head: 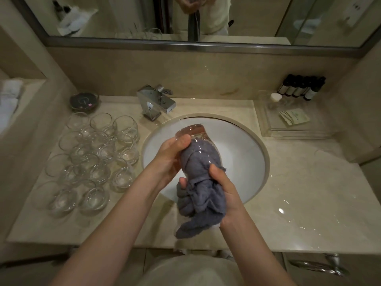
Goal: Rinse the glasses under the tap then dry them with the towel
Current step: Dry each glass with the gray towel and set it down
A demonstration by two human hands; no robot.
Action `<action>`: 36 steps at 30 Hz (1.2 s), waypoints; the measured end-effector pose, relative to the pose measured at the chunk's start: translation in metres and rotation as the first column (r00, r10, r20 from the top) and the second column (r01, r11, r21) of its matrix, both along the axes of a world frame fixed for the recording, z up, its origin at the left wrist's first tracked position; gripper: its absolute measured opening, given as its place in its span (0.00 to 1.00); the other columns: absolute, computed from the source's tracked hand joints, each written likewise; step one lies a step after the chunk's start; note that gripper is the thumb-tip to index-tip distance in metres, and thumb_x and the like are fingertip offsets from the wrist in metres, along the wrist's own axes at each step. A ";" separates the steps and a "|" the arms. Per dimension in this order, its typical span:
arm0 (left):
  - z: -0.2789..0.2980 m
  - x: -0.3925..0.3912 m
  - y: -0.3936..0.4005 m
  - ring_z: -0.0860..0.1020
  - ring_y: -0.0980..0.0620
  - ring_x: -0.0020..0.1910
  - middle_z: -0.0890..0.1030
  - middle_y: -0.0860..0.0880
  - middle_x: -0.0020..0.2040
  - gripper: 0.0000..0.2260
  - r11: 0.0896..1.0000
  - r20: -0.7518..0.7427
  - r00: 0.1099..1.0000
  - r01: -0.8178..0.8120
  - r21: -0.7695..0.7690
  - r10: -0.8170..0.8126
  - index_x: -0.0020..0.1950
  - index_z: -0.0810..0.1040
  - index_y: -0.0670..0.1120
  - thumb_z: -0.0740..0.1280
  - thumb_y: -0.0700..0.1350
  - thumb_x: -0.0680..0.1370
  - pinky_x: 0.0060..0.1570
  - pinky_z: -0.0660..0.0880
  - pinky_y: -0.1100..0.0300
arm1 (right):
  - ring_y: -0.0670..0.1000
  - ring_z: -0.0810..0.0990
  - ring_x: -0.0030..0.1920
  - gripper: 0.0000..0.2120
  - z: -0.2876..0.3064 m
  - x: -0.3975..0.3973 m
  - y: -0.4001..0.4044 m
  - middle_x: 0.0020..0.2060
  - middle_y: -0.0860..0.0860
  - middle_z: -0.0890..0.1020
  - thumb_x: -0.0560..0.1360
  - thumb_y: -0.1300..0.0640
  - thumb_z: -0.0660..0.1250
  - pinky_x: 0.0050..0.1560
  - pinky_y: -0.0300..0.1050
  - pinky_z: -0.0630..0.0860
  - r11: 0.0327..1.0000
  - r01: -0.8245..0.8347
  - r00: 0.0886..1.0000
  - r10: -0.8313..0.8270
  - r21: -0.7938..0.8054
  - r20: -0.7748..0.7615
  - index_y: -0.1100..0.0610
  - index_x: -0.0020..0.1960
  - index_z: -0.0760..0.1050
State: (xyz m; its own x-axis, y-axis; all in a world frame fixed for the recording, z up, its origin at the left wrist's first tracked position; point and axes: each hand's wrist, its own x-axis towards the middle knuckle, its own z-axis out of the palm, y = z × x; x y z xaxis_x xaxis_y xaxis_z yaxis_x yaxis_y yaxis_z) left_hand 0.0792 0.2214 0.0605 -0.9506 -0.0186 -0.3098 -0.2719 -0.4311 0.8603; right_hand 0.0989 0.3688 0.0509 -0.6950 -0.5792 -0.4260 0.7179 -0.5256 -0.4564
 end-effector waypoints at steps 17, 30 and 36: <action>-0.008 0.007 0.001 0.82 0.46 0.53 0.84 0.44 0.54 0.26 0.958 -0.168 0.958 0.256 0.129 -0.233 0.51 0.84 0.47 0.82 0.53 0.56 0.50 0.80 0.53 | 0.49 0.83 0.54 0.22 -0.017 0.002 -0.001 0.55 0.54 0.83 0.75 0.46 0.69 0.57 0.41 0.76 0.958 -0.179 0.984 0.170 -0.223 -0.059 0.58 0.64 0.78; -0.018 0.016 0.016 0.81 0.49 0.41 0.82 0.44 0.43 0.28 0.993 0.164 0.985 -0.074 0.089 0.059 0.53 0.79 0.42 0.80 0.54 0.60 0.39 0.76 0.62 | 0.57 0.84 0.36 0.41 -0.021 -0.005 -0.017 0.41 0.62 0.83 0.46 0.55 0.86 0.36 0.47 0.82 0.995 -0.087 0.993 0.090 -0.043 0.071 0.65 0.56 0.77; -0.021 0.022 -0.005 0.82 0.50 0.53 0.84 0.48 0.54 0.26 0.949 0.020 0.987 0.144 0.281 -0.156 0.54 0.85 0.50 0.79 0.62 0.61 0.57 0.75 0.56 | 0.57 0.84 0.33 0.47 -0.018 -0.003 -0.025 0.41 0.62 0.83 0.43 0.54 0.87 0.31 0.47 0.81 0.989 -0.096 0.992 0.105 -0.114 0.075 0.63 0.59 0.76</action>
